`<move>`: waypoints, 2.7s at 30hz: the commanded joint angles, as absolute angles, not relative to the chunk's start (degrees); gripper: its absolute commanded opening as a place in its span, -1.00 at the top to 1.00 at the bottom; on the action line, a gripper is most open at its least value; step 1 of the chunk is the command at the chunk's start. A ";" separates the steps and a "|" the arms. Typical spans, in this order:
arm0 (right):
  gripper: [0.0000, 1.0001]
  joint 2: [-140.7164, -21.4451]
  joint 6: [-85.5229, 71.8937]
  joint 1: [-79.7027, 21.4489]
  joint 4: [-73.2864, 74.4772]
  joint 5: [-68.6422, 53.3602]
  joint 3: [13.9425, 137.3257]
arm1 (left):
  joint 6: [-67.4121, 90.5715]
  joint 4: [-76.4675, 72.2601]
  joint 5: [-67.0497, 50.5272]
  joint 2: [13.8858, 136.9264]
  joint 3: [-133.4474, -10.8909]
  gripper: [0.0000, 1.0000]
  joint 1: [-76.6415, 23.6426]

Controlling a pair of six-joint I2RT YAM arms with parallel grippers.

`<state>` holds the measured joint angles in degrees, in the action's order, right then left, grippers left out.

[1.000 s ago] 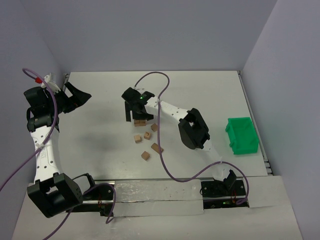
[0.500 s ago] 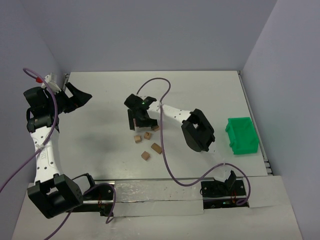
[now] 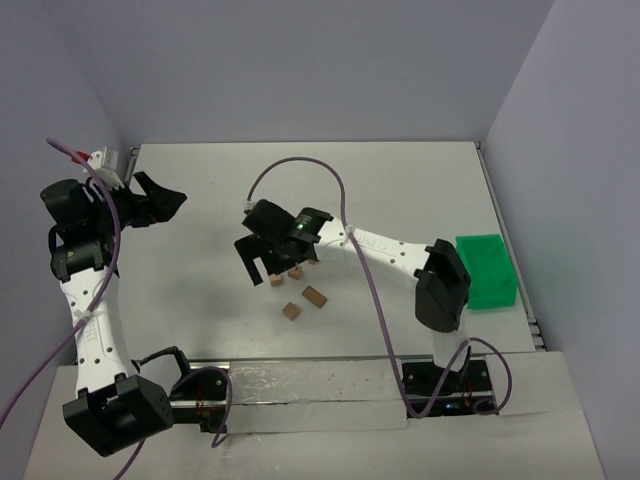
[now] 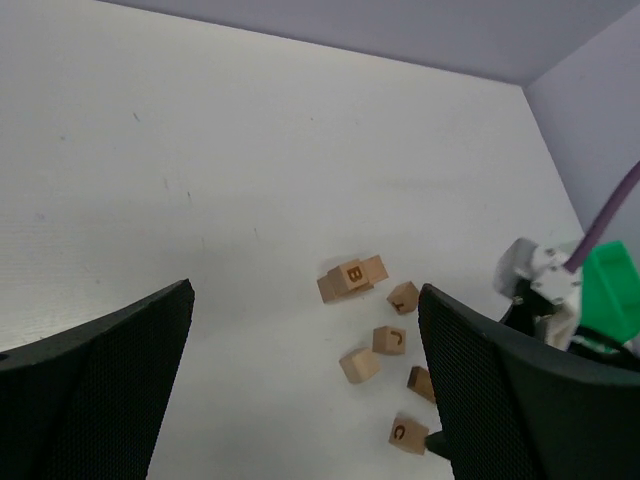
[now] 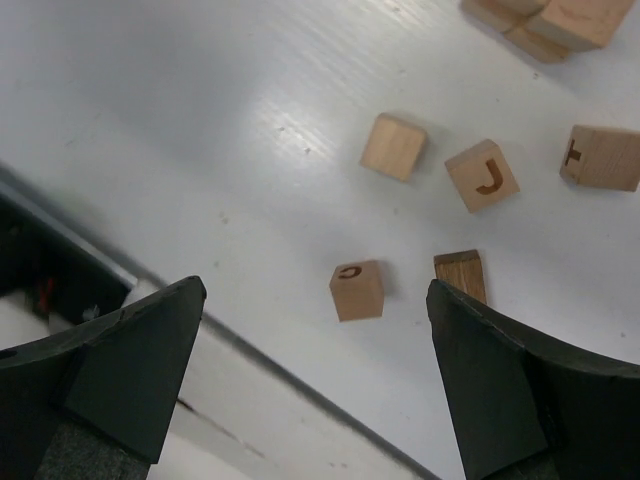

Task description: Build the wood block tower

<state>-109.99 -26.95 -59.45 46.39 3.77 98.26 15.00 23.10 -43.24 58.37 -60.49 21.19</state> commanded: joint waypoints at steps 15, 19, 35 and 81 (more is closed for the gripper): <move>-0.71 -96.41 -1.09 -41.03 32.07 -12.40 74.18 | -20.70 39.91 -53.60 51.29 -55.37 -0.80 18.22; -0.07 -100.89 -0.70 -36.05 31.03 -15.00 74.79 | -19.78 38.85 -52.94 50.74 -55.46 -0.79 17.75; 0.06 -117.04 -2.69 -29.92 33.85 -28.16 88.16 | -18.30 36.00 -52.47 51.27 -53.35 -0.79 17.14; 0.11 -121.47 -1.10 -36.38 33.35 -36.34 86.89 | -19.02 35.46 -52.82 51.50 -52.73 -0.79 17.00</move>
